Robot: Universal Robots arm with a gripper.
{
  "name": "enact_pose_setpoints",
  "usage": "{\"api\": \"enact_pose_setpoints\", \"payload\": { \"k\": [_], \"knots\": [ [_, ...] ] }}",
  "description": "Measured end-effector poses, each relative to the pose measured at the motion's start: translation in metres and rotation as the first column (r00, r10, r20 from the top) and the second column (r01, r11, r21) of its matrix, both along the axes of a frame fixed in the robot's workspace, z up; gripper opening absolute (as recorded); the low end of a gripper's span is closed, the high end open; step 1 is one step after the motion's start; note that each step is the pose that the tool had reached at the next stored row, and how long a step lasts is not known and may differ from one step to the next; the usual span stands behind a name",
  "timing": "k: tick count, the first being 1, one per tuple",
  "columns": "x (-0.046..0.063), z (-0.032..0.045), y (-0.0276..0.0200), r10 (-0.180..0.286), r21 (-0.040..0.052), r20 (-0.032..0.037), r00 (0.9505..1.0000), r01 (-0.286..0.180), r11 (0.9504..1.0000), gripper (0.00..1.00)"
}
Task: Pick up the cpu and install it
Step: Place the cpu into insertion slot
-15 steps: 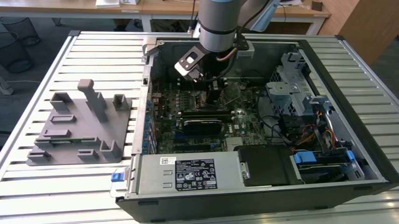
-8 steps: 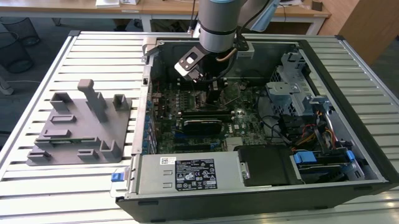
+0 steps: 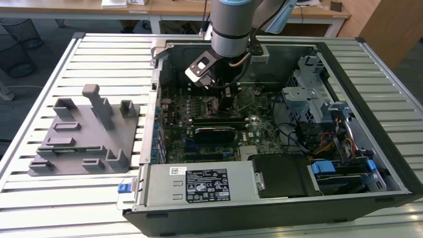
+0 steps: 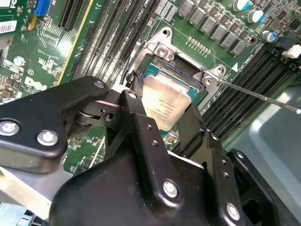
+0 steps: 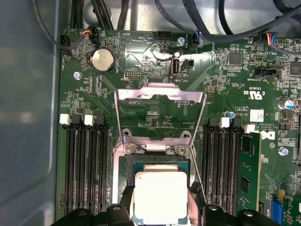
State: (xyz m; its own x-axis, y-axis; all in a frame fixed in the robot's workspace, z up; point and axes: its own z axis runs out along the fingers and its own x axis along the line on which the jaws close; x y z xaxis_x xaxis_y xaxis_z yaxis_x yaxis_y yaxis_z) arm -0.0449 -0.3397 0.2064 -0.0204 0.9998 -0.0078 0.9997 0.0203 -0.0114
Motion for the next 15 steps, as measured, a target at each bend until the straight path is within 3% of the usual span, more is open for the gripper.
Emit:
{"api": "enact_pose_setpoints", "payload": {
  "k": [15],
  "knots": [
    [0.0, -0.0056, 0.0048, 0.0, 0.0, 0.0, 1.0, 0.0, 1.0, 0.53]
  ]
}}
